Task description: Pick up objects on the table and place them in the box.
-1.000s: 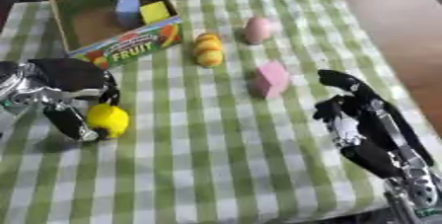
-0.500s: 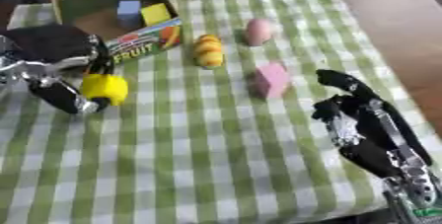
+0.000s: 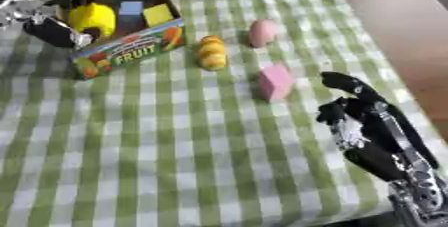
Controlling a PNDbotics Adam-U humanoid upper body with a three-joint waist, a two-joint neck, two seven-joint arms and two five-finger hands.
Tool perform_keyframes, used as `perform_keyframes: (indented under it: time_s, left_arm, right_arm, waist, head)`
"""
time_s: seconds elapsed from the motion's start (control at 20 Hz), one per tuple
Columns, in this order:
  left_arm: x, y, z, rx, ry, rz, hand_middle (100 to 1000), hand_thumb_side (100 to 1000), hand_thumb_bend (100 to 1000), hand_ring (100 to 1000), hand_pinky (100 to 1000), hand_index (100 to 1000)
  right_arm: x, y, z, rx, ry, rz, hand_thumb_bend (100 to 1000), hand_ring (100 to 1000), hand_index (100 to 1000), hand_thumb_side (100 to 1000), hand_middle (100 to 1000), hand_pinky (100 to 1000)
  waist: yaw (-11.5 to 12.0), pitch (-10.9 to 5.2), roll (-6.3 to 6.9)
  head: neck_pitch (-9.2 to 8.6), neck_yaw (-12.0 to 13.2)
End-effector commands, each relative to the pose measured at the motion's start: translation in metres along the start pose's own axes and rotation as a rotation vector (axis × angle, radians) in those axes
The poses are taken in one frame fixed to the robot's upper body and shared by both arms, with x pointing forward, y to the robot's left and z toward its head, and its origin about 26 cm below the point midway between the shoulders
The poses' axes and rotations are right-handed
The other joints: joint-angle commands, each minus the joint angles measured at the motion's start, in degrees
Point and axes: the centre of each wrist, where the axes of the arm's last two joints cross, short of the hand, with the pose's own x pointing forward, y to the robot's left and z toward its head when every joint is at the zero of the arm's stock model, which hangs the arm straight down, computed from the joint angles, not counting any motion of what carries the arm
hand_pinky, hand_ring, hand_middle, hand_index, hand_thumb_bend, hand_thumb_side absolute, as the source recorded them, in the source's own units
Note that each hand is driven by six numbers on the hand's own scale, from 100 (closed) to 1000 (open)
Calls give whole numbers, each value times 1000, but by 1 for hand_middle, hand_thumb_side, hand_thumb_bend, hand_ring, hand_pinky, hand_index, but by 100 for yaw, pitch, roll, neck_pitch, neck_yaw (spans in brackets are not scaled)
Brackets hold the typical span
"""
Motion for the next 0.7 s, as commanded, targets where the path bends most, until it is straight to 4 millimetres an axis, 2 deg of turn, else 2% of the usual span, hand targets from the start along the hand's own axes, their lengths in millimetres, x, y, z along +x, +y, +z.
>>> perform_keyframes:
  time_s: [0.05,0.1,0.4,0.65,0.7]
  left_arm:
    - [-18,-4,-11,59,117,24,519,250,239,555,650,704]
    - [-20,-8,-13,69,134,29,519,250,239,566,659,704]
    - [-24,-25,-20,45,179,17,654,277,247,672,725,828]
    - [-24,-24,-18,33,167,1,788,308,443,776,811,917]
    - [-23,-22,-17,32,159,-4,806,401,452,788,824,927]
  right_arm:
    - [6,-2,-3,5,-26,1,100,525,832,468,884,694]
    - [6,-1,-3,6,-27,0,100,525,832,463,884,694]
    - [6,-1,-4,9,-31,-3,100,525,832,467,884,694]
    - [6,-1,-4,9,-31,-3,100,522,832,468,884,694]
    - [6,-1,-4,9,-31,-2,100,521,832,468,884,694]
  waist:
    - [-28,-63,7]
    - [-37,-58,7]
    - [-70,-30,-5]
    - [-57,-20,-4]
    - [-53,-20,-3]
  head:
    - [26,45]
    - [26,49]
    - [26,61]
    - [26,51]
    - [26,49]
